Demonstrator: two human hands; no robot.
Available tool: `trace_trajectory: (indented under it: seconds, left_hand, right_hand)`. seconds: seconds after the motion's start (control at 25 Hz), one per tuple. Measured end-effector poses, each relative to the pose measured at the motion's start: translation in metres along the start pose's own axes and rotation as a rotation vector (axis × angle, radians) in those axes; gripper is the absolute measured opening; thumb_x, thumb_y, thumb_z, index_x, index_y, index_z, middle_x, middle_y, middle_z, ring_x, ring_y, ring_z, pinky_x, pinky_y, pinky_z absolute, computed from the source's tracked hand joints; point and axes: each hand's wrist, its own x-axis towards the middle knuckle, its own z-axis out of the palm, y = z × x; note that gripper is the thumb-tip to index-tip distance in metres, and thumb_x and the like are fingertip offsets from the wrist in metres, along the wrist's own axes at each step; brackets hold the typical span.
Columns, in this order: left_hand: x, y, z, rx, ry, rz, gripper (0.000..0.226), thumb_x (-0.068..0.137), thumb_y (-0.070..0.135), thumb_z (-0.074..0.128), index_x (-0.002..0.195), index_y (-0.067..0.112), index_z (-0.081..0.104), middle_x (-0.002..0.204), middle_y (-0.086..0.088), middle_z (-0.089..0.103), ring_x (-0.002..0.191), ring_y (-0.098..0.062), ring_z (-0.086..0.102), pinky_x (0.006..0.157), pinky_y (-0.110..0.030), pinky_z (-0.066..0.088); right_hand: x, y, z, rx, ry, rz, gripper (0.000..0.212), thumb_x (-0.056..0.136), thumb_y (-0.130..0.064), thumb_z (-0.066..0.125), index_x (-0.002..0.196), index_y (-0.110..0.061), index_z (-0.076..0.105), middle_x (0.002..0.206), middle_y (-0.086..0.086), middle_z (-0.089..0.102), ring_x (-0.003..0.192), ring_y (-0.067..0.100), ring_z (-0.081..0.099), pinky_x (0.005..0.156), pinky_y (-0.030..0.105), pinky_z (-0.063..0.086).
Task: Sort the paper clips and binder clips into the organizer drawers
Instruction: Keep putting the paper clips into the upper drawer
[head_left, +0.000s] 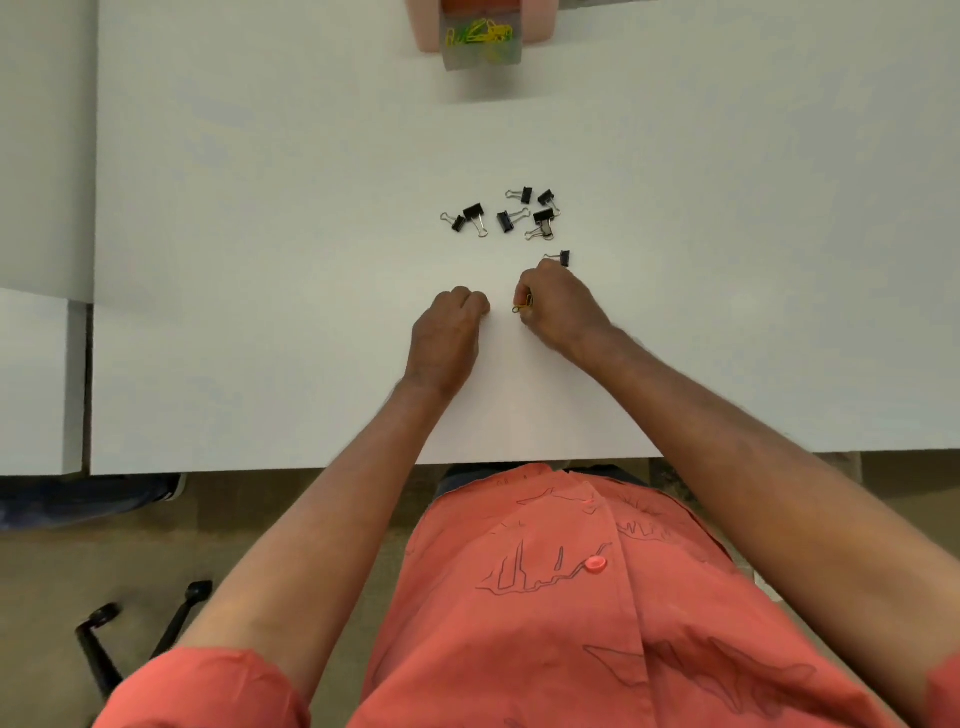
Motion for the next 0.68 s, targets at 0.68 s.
trace_trajectory:
  seconds: [0.68]
  left_hand:
    - [0.031, -0.022, -0.037, -0.784, -0.062, -0.283, 0.014, 0.09, 0.003, 0.067, 0.095, 0.016, 0.073, 0.095, 0.007, 0.071, 0.084, -0.005, 0.066, 0.081, -0.023, 0.056]
  right_hand:
    - [0.083, -0.044, -0.12, 0.617, 0.222, 0.116, 0.022, 0.083, 0.002, 0.072, 0.088, -0.019, 0.075, 0.087, 0.002, 0.073, 0.075, 0.011, 0.068, 0.082, 0.03, 0.061]
